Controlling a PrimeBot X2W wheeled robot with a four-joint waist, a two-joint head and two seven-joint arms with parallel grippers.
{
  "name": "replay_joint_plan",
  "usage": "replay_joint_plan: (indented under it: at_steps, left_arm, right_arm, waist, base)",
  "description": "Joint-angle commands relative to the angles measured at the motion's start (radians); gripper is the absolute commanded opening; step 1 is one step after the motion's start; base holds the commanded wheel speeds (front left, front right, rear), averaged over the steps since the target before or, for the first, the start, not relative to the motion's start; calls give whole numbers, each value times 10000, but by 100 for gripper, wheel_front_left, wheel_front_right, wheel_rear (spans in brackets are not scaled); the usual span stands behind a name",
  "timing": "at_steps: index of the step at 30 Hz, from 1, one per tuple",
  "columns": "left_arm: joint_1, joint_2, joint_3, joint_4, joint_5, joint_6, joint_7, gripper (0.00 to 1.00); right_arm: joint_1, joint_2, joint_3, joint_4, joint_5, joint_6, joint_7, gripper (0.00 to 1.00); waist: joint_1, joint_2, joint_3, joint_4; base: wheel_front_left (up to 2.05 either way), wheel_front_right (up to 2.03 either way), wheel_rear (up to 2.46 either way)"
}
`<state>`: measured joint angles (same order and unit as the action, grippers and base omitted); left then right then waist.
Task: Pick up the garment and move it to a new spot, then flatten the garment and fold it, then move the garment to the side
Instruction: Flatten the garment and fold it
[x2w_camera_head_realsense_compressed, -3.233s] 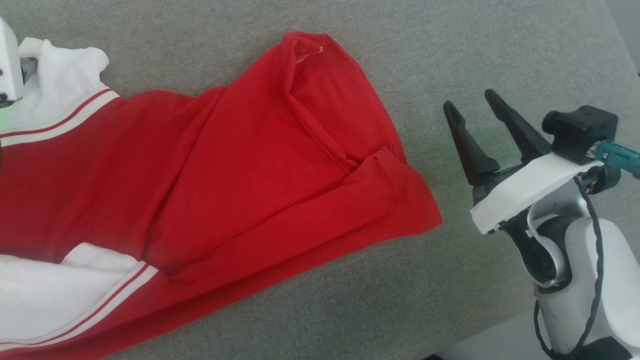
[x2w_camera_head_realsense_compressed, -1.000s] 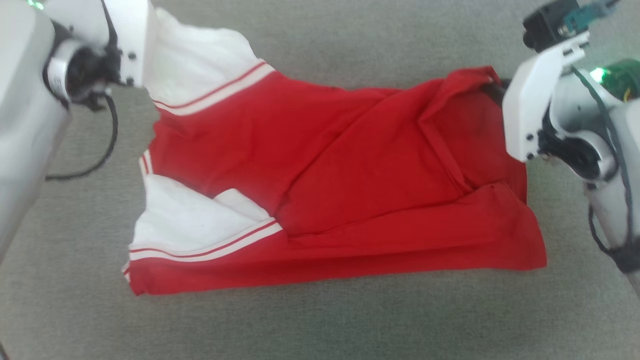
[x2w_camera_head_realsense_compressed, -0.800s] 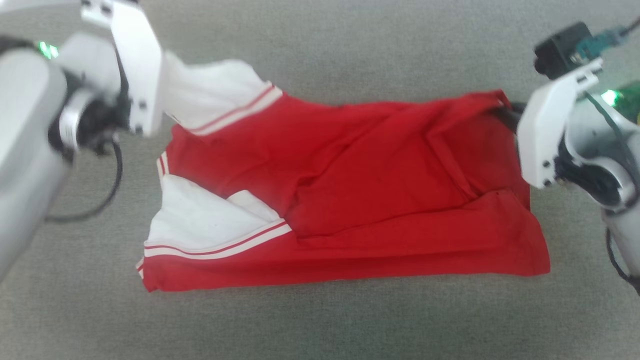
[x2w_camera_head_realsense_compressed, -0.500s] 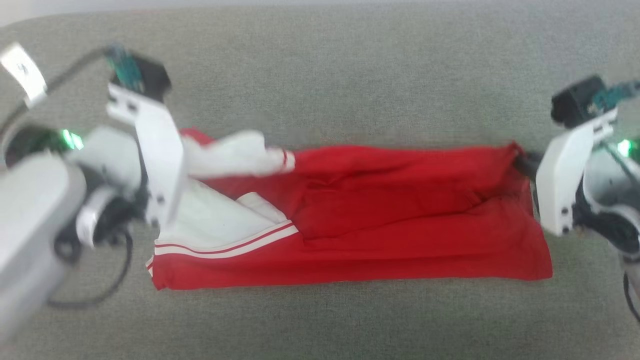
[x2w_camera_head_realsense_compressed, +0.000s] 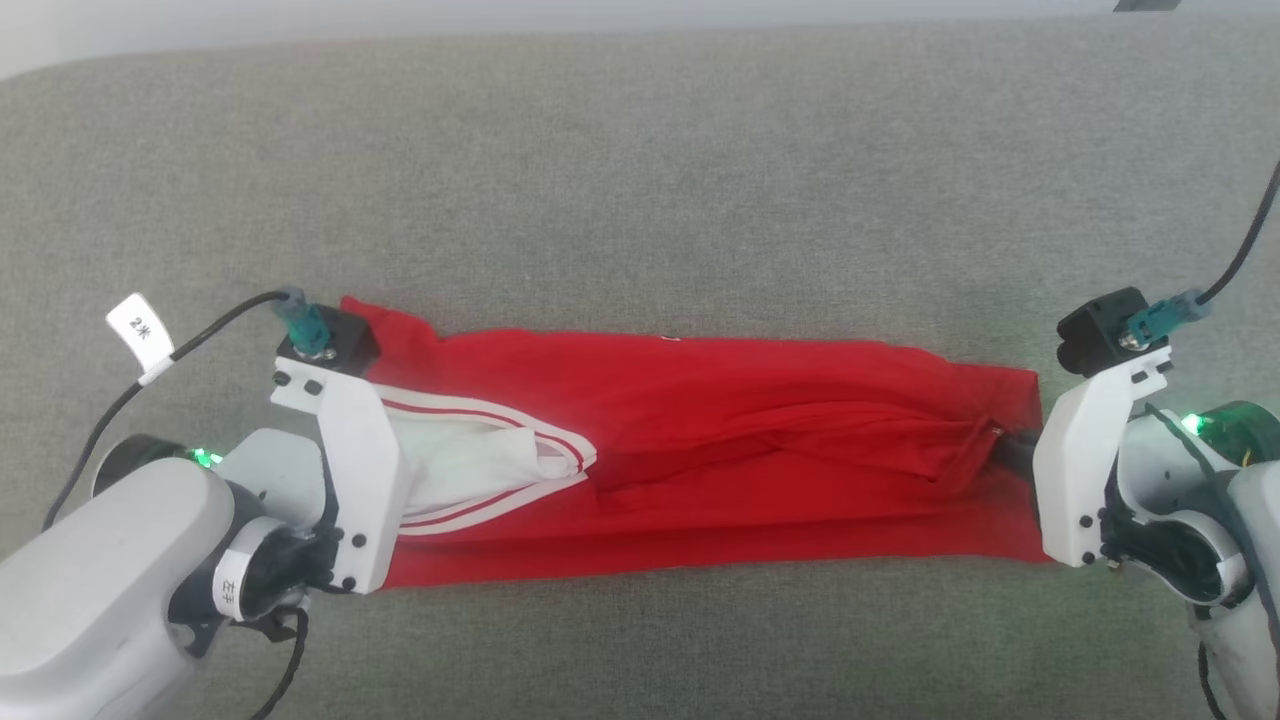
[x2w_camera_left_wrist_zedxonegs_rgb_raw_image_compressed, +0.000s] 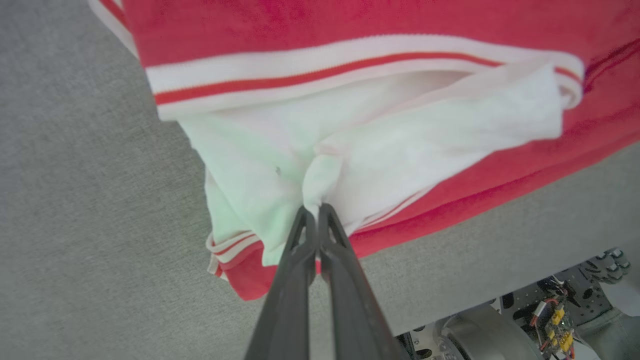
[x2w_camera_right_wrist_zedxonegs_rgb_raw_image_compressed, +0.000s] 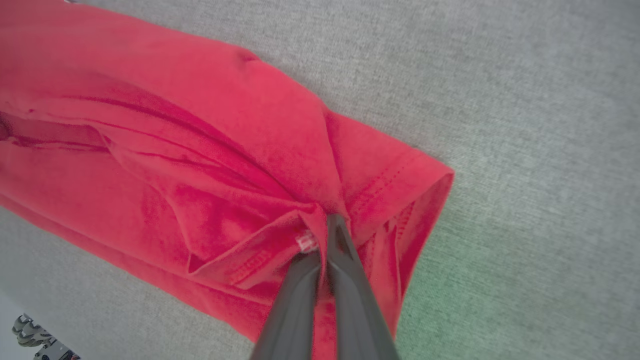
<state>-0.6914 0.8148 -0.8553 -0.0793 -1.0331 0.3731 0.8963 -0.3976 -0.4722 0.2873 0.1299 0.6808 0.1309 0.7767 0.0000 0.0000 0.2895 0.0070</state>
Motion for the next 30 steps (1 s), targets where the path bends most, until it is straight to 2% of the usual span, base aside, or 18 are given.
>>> replay_joint_plan:
  at_steps: [1, 2, 3, 4, 5, 6, 16, 21, 30]
  left_arm:
    - [186, -75, 50, 180, -71, 4, -113, 0]
    - [247, -116, 57, 337, -110, -40, -190, 0]
    - [266, -134, 56, 442, -85, -105, -298, 18]
    - [277, -155, 90, 522, -21, -186, -476, 47]
    - [325, -206, 148, 590, -28, -264, -654, 92]
    - [404, -251, 199, 657, -102, -299, -809, 100]
    - [936, -208, 856, 454, 10, -715, -2790, 100]
    - [1417, -172, 1321, 418, 235, -1010, -4439, 100]
    - [2756, -234, 2379, 929, 479, -1229, -7992, 100]
  right_arm:
    - [-1, 43, 1, 58, -80, -4, -132, 0]
    - [-9, 97, 36, 152, -94, -4, -179, 10]
    - [-29, 99, 69, 198, -161, -4, -238, 60]
    - [-48, 118, 55, 249, -179, -4, -316, 100]
    - [-47, 145, 35, 291, -183, -4, -352, 100]
    - [-25, 137, 53, 301, -202, -4, -389, 100]
    - [497, 154, -652, -76, -275, -2, -708, 100]
    - [938, 338, -1391, -293, -423, -2, -905, 100]
    - [1579, 802, -2682, -153, -743, -2, -1075, 100]
  waist:
    - [0, 0, -57, -32]
    - [0, 0, -105, -49]
    - [0, 0, -154, -61]
    - [0, 0, -206, -75]
    - [0, 0, -265, -85]
    - [0, 0, -325, -89]
    - [0, 0, -749, -102]
    - [0, 0, -915, -118]
    - [0, 0, -1043, 2]
  base:
    - [0, 0, 0]
    - [0, 0, 0]
    - [0, 0, 0]
    - [0, 0, 0]
    - [0, 0, 0]
    - [0, 0, 0]
    - [0, 0, 0]
    - [0, 0, 0]
    - [0, 0, 0]
